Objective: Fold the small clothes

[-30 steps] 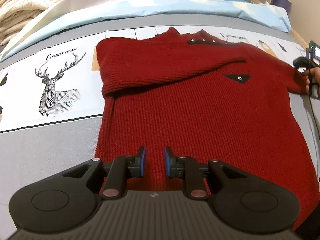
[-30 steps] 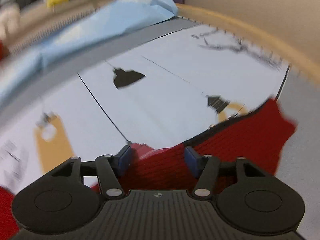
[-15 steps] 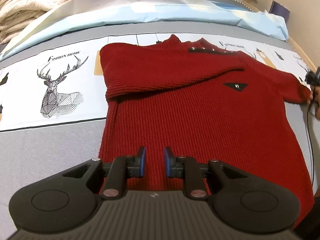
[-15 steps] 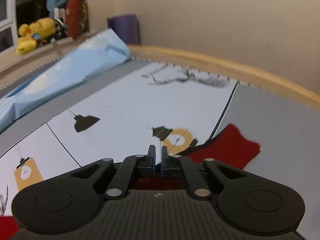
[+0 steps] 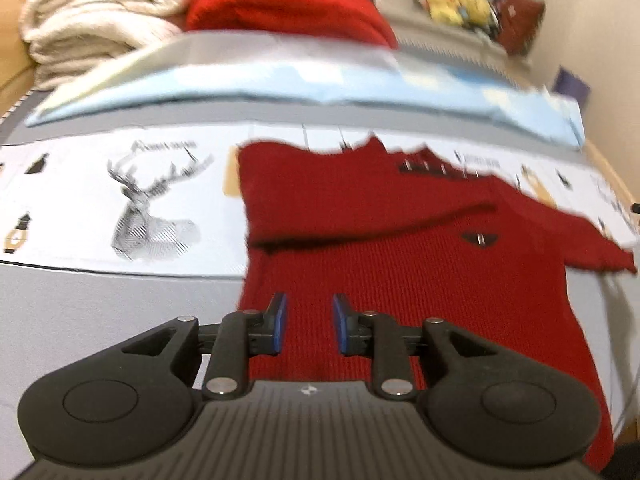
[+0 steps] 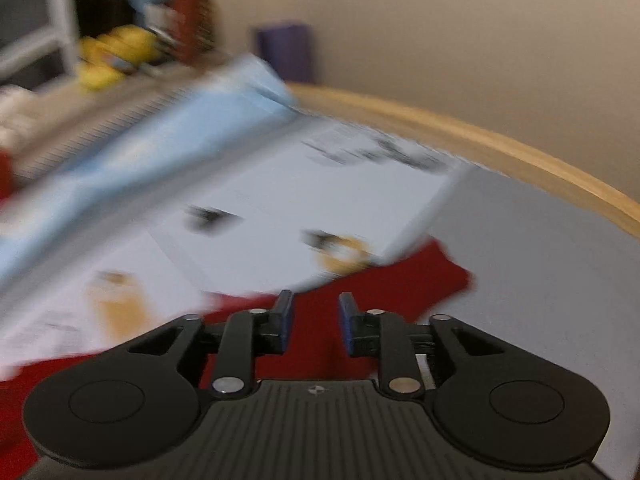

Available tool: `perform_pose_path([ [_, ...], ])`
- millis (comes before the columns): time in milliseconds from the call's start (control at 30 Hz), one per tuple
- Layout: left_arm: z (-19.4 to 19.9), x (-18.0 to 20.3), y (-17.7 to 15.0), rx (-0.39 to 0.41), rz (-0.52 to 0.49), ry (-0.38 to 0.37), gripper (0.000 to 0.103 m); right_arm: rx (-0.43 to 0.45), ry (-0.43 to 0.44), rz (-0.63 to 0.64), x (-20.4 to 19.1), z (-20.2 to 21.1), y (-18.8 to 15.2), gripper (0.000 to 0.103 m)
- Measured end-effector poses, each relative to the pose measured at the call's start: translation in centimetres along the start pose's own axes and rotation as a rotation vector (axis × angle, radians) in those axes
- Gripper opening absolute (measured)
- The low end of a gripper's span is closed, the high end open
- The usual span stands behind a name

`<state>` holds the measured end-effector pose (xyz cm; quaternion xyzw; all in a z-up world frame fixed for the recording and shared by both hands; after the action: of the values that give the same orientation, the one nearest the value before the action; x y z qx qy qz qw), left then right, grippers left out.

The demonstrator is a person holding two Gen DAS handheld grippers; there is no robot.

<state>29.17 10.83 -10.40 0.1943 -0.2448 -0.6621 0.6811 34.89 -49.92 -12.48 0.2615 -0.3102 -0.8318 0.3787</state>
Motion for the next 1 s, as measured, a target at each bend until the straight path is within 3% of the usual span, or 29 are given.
perform_pose_path([
  [167, 2.2, -0.2, 0.5, 0.122, -0.006, 0.021, 0.041, 0.046, 0.319, 0.125, -8.8, 12.1, -1.0, 0.060],
  [267, 3.0, 0.1, 0.2, 0.159, -0.029, 0.037, 0.048, 0.080, 0.438, 0.204, -12.5, 17.2, -3.4, 0.073],
  [333, 3.3, 0.4, -0.2, 0.169, -0.050, 0.048, 0.048, 0.079, 0.486, 0.254, -14.0, 18.2, -5.2, 0.074],
  [400, 3.3, 1.0, -0.3, 0.181, -0.083, 0.053, 0.045, 0.061, 0.480, 0.288, -15.0, 17.4, -7.3, 0.074],
  [433, 3.2, 1.4, -0.3, 0.186, -0.105, 0.059, 0.040, 0.012, 0.446, 0.292, -15.4, 16.2, -8.7, 0.072],
  [500, 2.4, 2.4, 0.0, 0.176, -0.140, 0.051, 0.007, -0.094, 0.407, 0.254, -15.6, 14.1, -10.4, 0.049],
  [533, 1.8, 2.9, 0.2, 0.170, -0.150, 0.037, 0.003, -0.150, 0.416, 0.220, -15.9, 13.0, -11.1, 0.041],
  [600, 0.5, 4.4, 1.1, 0.172, -0.182, 0.022, 0.002, -0.235, 0.436, 0.184, -16.4, 11.2, -12.0, 0.006],
  [833, -7.0, 10.7, 4.8, 0.183, -0.253, -0.045, 0.004, -0.287, 0.345, 0.177, -15.1, 8.2, -11.6, 0.008],
  [900, -10.0, 12.7, 5.5, 0.175, -0.273, -0.052, 0.004, -0.309, 0.337, 0.175, -14.1, 7.6, -11.8, 0.018],
  [1000, -14.2, 14.6, 5.8, 0.150, -0.299, -0.049, 0.008, -0.326, 0.331, 0.182, -13.7, 7.2, -11.8, 0.023],
])
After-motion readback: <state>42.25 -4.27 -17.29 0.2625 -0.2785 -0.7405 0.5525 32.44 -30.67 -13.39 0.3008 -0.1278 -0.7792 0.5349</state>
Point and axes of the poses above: each gripper's, at about its wrist camera, not at the fingertips, and z roughly against the way its jaws point, x to its right, y to its top, the point moved 7 cm from there along -z, roughly the way its jaws point, and after that the axes turned 4 degrees about -x, right-handed, at the moved point
